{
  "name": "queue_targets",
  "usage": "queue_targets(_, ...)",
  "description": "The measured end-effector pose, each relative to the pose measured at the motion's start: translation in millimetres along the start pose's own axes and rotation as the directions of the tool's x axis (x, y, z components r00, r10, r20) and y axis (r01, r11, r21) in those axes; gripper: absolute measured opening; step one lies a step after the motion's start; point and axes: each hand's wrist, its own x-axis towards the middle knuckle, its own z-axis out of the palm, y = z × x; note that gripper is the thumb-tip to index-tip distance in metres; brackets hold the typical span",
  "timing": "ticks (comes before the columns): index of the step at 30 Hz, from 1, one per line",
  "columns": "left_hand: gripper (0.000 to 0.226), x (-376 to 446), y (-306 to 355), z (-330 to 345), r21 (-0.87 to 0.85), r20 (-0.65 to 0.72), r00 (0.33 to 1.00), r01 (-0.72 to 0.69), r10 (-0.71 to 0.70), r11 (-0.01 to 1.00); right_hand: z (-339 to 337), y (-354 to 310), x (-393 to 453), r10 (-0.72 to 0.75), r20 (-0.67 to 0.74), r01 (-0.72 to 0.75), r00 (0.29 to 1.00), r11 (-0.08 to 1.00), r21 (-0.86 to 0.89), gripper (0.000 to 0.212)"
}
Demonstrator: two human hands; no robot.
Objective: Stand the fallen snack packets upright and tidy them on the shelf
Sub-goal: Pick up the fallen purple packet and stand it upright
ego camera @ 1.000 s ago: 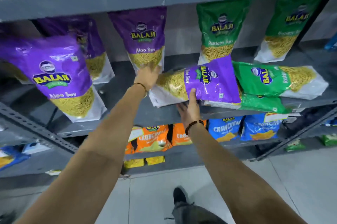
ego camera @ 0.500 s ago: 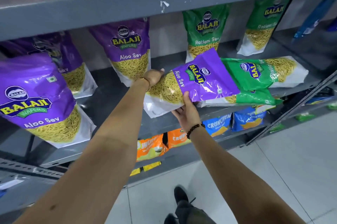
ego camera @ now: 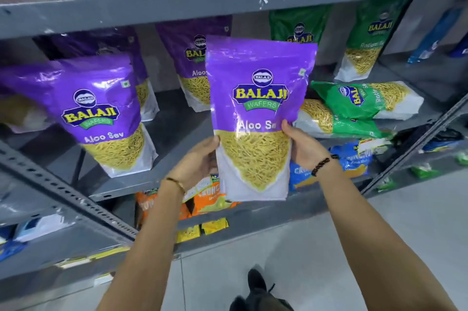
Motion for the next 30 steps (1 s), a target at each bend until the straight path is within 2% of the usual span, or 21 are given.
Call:
queue_targets(5,0.019,-35,10,2,-0.018,0.107,0.989,-0.101,0.102,0.995,10,-17,-18,-0.021,0.133,0.027,0.991,0.999,-0.046,0.055)
queue_targets(7,0.027,-39,16,2,-0.006,0.149,0.98,-0.13,0.129,0.992,9,-18,-16,-0.026,0.16,0.033,0.987,0.999,-0.043,0.058)
queue_targets(12,0.023,-31,15,-6,0.003,0.103,0.988,-0.113,0.112,0.994,2,-15,0,0.016,0.212,0.0,0.977,0.997,-0.079,0.064)
queue_targets(16,0.023,-14,14,-18,-0.008,0.004,0.994,-0.111,0.111,0.994,-1,-10,30,0.043,0.199,-0.014,0.979,0.989,-0.146,0.06)
queue_targets(20,0.03,20,15,-37,0.003,-0.169,0.976,-0.138,0.137,0.99,14,-7,67,-0.013,0.163,0.039,0.987,0.986,-0.161,0.018)
queue_targets(25,0.035,57,18,-56,0.015,-0.324,0.931,-0.174,0.17,0.985,27,-3,105,-0.051,0.066,0.066,0.997,0.961,-0.268,0.022)
queue_targets(30,0.037,68,19,-55,-0.089,-0.405,0.9,-0.217,0.163,0.972,37,-4,119,-0.084,0.013,0.085,0.996,0.97,-0.229,0.019)
